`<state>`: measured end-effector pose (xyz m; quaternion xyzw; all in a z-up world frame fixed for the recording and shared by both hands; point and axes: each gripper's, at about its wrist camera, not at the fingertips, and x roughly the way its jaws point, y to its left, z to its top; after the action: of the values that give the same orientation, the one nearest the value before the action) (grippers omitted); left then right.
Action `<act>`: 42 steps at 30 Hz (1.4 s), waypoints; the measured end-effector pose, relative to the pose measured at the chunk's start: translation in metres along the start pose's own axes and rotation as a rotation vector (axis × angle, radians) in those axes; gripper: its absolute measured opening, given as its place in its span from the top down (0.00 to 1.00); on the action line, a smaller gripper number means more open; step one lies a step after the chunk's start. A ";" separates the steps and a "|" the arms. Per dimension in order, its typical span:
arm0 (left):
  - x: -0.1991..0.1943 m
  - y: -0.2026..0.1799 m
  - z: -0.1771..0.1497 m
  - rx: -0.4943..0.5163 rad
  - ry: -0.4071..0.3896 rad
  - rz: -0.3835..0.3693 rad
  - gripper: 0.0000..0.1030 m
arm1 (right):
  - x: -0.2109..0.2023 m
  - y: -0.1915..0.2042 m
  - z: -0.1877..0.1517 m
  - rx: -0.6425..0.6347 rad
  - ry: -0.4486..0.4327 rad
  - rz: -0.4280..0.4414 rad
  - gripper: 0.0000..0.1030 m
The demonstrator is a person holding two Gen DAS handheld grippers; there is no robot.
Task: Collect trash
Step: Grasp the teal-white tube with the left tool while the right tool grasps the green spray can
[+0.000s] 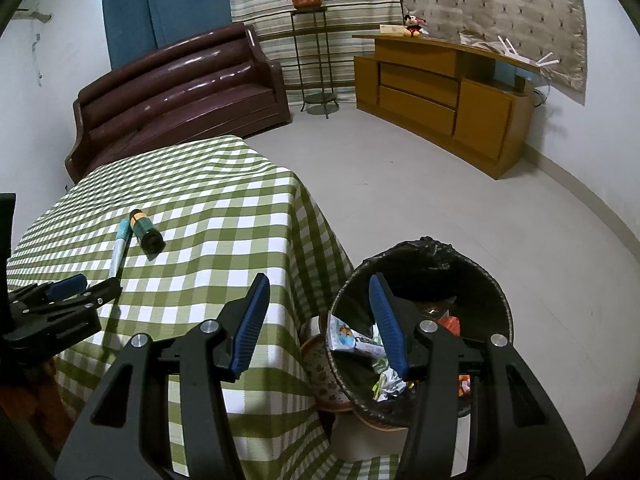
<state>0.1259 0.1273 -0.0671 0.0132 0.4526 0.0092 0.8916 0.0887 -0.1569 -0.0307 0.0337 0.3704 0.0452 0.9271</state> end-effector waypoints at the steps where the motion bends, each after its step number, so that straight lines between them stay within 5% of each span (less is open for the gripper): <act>1: -0.001 0.003 -0.001 -0.005 0.006 -0.008 0.42 | 0.000 0.001 -0.001 -0.002 0.000 0.001 0.51; 14: 0.009 0.013 0.019 -0.018 -0.002 -0.013 0.39 | 0.004 0.015 0.004 -0.020 0.008 0.008 0.51; 21: 0.007 0.020 0.023 0.035 -0.023 -0.024 0.78 | 0.008 0.031 0.009 -0.046 0.007 0.022 0.51; 30: 0.004 0.052 0.018 0.039 -0.035 -0.043 0.80 | 0.019 0.074 0.019 -0.115 0.017 0.068 0.51; 42: -0.003 0.131 0.014 -0.046 -0.050 0.042 0.80 | 0.054 0.142 0.037 -0.214 0.064 0.138 0.51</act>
<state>0.1352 0.2575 -0.0518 0.0023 0.4296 0.0379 0.9022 0.1443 -0.0110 -0.0272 -0.0416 0.3898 0.1494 0.9077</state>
